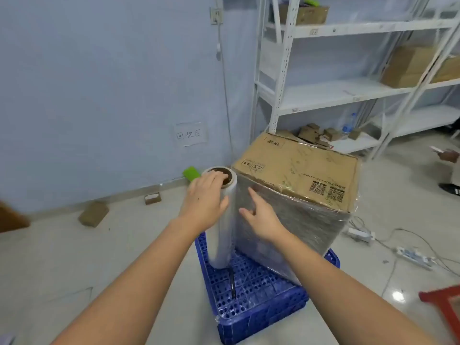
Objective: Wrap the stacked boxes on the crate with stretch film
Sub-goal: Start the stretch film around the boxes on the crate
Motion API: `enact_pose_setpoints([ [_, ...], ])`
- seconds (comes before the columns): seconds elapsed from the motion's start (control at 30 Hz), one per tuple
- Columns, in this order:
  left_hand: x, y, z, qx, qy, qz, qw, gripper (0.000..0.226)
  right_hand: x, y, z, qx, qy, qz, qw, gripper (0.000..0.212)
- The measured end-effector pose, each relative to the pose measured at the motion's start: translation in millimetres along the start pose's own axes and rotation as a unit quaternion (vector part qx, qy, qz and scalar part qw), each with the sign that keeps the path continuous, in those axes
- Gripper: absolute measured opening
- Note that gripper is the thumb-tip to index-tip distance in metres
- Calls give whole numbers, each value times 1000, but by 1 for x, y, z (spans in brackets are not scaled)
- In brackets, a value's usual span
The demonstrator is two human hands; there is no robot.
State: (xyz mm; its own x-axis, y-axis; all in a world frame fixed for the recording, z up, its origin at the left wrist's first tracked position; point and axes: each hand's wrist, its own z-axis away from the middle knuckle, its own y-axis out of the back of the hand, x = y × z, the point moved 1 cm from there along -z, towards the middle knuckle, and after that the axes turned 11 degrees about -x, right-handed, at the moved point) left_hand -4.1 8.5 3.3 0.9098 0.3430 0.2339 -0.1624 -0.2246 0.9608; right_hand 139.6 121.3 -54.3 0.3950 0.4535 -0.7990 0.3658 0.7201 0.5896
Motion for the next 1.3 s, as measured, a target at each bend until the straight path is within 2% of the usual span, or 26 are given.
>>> enact_pose_setpoints([
  [0.07, -5, -1, -14, -58, -18, -29, 998, 54, -9, -2, -14, 50, -21, 6, 999, 67],
  [0.13, -7, -4, -24, -108, -34, -88, 990, 50, -18, -3, -20, 84, -32, 13, 996, 54],
  [0.2, -10, -11, -31, -111, -40, -124, 985, 44, -22, -6, -24, 110, -31, -5, 993, 31],
  [0.27, -16, -14, -36, -87, -44, -112, 989, 40, -23, -8, -25, 126, -25, -33, 991, 7],
  [0.4, -19, -15, -40, -78, -82, -94, 989, 37, -13, -7, -27, 160, -35, -23, 986, 23],
  [0.5, -22, -8, -43, -109, -94, -106, 984, 34, -2, -3, -23, 172, -48, -29, 983, 19],
  [0.63, -28, -4, -52, -164, -94, -111, 976, 44, 9, -4, -18, 173, -29, 41, 984, 19],
  [0.73, -26, -3, -54, -152, -87, -131, 976, 43, 9, -6, -18, 186, -3, 90, 978, 16],
  [0.93, -27, 1, -52, -136, -82, -135, 978, 43, 10, -14, -20, 183, 5, 98, 978, 17],
  [1.03, -34, 3, -52, -139, -109, -138, 974, 46, 13, -21, -23, 173, -9, 77, 982, 21],
  [1.13, -48, 5, -60, -156, -164, -145, 963, 47, 9, -24, -29, 171, 7, 32, 985, 17],
  [1.23, -64, 6, -71, -171, -225, -143, 949, 51, 1, -26, -32, 161, 15, 49, 986, 32],
  [1.3, -74, 9, -80, -189, -266, -157, 932, 50, -3, -27, -35, 194, -1, 67, 979, 23],
])
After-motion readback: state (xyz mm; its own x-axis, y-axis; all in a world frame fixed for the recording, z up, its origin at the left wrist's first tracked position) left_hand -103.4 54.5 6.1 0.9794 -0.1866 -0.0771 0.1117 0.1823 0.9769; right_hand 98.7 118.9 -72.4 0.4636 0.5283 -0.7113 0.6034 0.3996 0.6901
